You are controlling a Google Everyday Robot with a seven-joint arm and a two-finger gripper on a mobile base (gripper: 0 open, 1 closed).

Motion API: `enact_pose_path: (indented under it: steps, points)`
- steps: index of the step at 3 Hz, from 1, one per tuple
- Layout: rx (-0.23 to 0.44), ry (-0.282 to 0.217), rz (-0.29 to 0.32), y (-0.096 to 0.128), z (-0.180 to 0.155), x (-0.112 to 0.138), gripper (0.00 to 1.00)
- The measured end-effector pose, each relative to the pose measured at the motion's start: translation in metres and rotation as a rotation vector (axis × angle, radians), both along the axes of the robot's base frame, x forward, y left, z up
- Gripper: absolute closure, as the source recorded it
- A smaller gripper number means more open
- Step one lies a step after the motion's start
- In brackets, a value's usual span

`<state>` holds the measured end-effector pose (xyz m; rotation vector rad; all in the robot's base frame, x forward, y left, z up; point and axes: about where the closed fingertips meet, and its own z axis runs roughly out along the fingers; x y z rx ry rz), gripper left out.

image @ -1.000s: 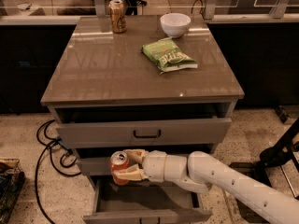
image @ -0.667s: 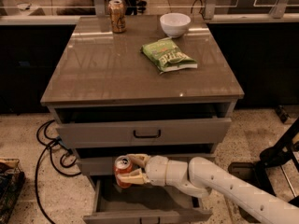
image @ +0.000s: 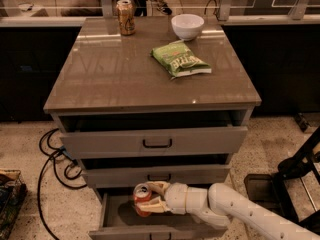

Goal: Place coke can into bottom drawer

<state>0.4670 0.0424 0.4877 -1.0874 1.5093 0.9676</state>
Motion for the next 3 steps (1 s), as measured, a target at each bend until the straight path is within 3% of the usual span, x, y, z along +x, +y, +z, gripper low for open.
enact_pose_path:
  steps: [2, 3]
  points:
    - [0.028, 0.037, -0.101, -0.019, -0.061, 0.01, 1.0]
    - [0.028, 0.037, -0.101, -0.019, -0.061, 0.01, 1.0]
